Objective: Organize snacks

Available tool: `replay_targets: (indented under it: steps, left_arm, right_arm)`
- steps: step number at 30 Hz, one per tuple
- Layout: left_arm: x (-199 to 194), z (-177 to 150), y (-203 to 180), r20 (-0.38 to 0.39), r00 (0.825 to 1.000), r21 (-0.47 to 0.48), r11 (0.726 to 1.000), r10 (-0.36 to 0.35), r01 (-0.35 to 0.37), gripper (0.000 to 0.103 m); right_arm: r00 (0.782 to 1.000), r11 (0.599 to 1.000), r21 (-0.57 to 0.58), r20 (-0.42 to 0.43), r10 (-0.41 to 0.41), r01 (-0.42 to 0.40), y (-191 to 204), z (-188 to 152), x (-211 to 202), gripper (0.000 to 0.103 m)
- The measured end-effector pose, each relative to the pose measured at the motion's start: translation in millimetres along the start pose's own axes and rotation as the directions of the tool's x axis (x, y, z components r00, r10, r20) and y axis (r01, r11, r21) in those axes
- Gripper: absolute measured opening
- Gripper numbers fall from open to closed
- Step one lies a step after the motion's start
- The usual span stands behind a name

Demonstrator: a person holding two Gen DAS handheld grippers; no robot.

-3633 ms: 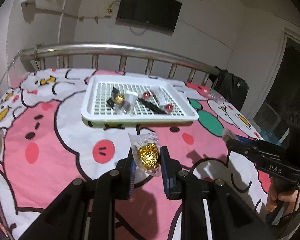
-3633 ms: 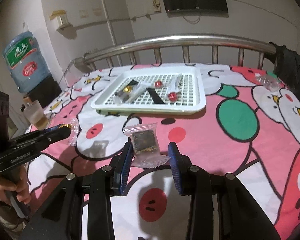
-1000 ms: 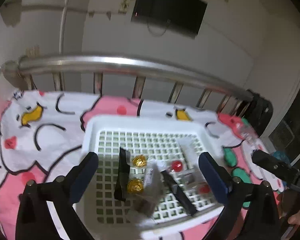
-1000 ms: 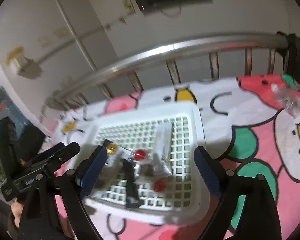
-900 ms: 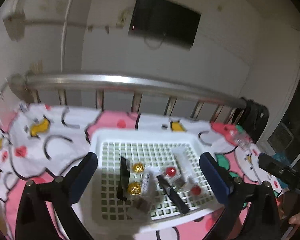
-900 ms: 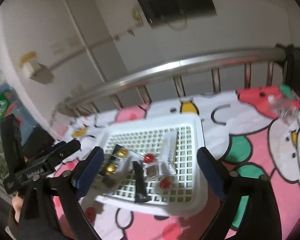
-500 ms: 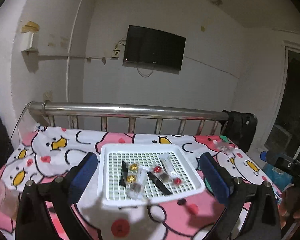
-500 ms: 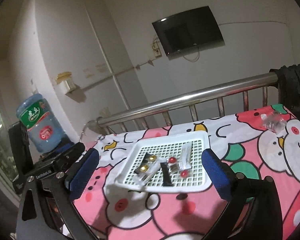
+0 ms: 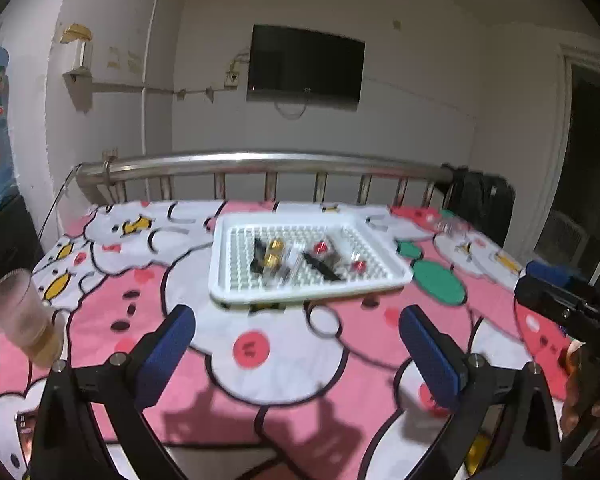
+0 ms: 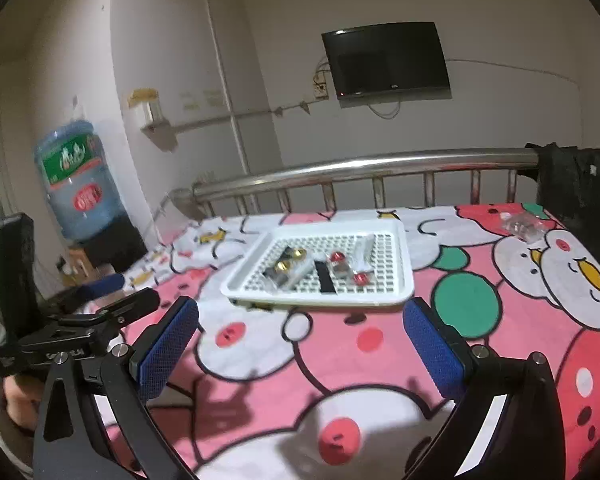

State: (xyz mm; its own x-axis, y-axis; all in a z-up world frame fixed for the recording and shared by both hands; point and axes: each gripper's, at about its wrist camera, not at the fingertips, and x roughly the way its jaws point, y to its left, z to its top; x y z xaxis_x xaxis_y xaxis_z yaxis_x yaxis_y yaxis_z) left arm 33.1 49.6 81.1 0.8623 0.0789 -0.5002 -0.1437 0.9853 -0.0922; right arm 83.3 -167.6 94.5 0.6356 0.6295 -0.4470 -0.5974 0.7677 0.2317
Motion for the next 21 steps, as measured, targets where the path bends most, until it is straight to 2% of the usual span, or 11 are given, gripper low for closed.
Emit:
replay_targets:
  steps: [6,8,15,21]
  left_arm:
    - [16.2,-35.7,4.1,-0.092,0.995,0.005,1.000,0.024,-0.023,0.103]
    - [26.3,-48.0,4.4,-0.138,0.990,0.016,0.999,0.031,-0.029,0.103]
    - [59.3,-79.6,-0.7,-0.283,0.959,0.040,0.999,0.023,-0.012,0.103]
    - [76.9,-90.0,4.0,-0.359,0.933,0.028,1.000,0.019,-0.009,0.103]
  right_arm:
    - [0.994,0.996,-0.033,-0.071,-0.081,0.079,1.9,-33.9,19.4,0.103]
    - [0.988,0.995,-0.050,-0.123,-0.097,0.091,3.2,-47.0,33.8,0.103]
    - [0.949,0.993,-0.071,-0.292,-0.116,0.100,2.8,-79.2,73.2,0.103]
    - [0.920,0.988,-0.099,-0.363,-0.151,0.123,-1.0,-93.0,91.3,0.103]
